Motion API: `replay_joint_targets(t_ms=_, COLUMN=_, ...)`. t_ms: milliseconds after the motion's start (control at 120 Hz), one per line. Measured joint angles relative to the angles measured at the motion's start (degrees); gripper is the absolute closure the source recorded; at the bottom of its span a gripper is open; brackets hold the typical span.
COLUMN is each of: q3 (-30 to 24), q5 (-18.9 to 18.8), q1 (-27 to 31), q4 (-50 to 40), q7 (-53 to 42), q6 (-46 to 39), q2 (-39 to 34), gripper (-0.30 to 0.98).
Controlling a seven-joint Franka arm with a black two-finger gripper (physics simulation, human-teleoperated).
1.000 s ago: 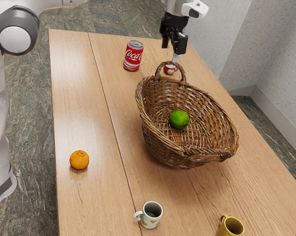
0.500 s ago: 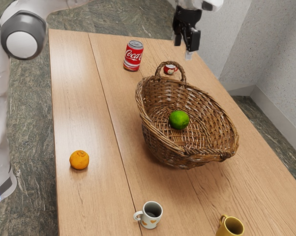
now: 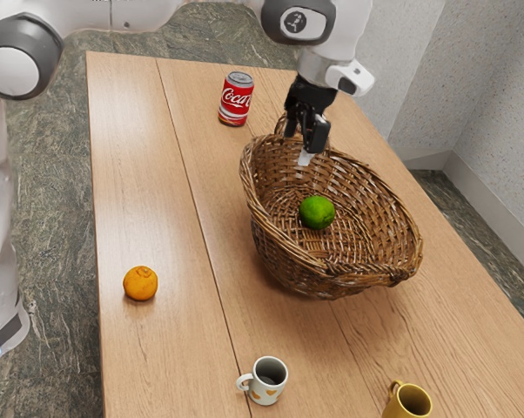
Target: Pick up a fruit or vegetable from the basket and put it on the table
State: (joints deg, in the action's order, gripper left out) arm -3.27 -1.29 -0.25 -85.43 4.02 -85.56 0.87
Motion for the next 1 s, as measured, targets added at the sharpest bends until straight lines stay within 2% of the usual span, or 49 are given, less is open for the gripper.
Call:
replay_joint_targets(t_ms=175, q3=-0.1, q5=0.6, q1=0.2, q4=-5.8, q7=0.1, q6=-7.8, q2=-1.7, gripper=0.0)
replay_joint_targets(t_ms=358, q3=0.0, q5=1.0, q1=-0.1, q4=-5.6, q7=0.1, q6=-12.3, q2=0.1, gripper=0.0)
replay_joint_targets(t_ms=500, q3=0.0, q5=1.5, q1=-0.1, q4=-3.7, q7=0.2, q6=-14.1, q2=3.8, gripper=0.0)
replay_joint_targets(t_ms=1000, q3=-0.2, q5=3.4, q1=0.0, q4=-5.4, q7=0.2, q6=-17.7, q2=8.6, gripper=0.0)
